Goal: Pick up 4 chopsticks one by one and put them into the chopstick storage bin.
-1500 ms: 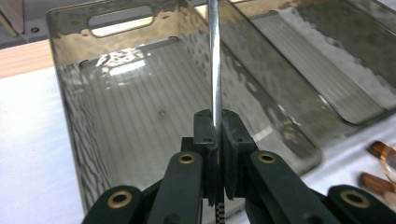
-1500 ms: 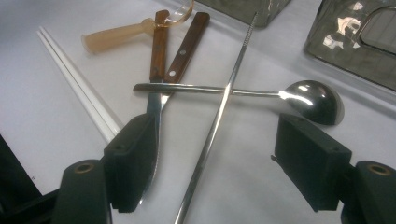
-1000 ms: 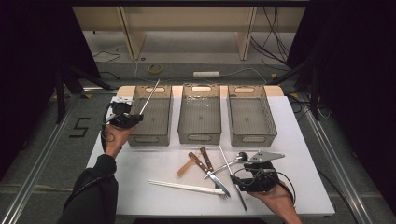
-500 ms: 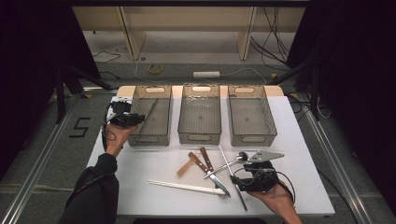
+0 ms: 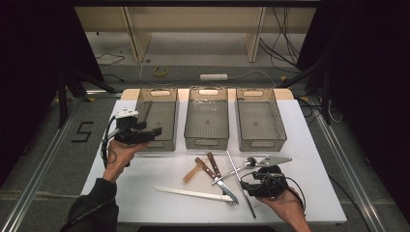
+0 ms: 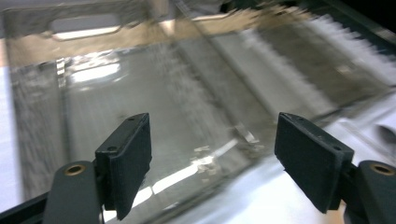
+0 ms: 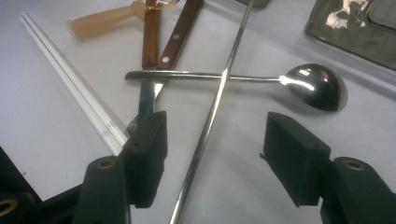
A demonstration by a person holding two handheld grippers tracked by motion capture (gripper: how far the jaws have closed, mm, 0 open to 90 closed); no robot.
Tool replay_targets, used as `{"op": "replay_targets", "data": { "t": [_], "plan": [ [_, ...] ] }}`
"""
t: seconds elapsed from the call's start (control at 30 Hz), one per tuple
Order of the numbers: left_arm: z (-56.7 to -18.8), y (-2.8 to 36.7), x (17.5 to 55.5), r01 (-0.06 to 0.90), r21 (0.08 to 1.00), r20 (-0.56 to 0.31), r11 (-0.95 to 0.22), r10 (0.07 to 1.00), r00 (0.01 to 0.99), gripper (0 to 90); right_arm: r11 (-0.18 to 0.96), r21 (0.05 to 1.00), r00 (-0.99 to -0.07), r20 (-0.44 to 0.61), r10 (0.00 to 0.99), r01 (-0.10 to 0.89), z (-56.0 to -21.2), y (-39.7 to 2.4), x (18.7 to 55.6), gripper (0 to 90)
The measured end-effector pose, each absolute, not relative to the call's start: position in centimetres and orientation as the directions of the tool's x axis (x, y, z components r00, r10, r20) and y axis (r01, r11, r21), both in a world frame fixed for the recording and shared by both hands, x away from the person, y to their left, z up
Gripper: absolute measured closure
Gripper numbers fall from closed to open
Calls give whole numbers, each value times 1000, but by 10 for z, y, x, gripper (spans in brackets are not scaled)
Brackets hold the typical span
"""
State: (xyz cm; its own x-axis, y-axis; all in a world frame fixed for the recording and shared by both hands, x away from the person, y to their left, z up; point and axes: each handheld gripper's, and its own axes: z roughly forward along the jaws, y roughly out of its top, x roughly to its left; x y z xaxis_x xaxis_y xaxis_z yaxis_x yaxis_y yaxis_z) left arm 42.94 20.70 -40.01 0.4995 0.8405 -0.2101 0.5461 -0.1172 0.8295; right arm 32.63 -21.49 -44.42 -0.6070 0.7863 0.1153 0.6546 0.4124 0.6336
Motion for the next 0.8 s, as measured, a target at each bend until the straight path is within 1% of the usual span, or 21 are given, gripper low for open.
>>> {"op": "replay_targets", "data": {
  "t": [0.23,0.4,0.67,0.8],
  "plan": [
    [-403,190,403,499,852,-176,-157,812,557,225,433,596,-610,124,783,676,-451,-207,327,514],
    [-408,178,389,485,851,-165,-199,776,609,206,445,574,-608,119,785,687,-456,-203,328,572],
    [-416,167,369,467,852,-162,-238,727,667,185,444,557,-602,129,788,702,-461,-202,330,632],
    [-420,160,360,449,850,-140,-277,703,698,177,451,545,-600,126,790,707,-464,-200,332,654]
  ]
}}
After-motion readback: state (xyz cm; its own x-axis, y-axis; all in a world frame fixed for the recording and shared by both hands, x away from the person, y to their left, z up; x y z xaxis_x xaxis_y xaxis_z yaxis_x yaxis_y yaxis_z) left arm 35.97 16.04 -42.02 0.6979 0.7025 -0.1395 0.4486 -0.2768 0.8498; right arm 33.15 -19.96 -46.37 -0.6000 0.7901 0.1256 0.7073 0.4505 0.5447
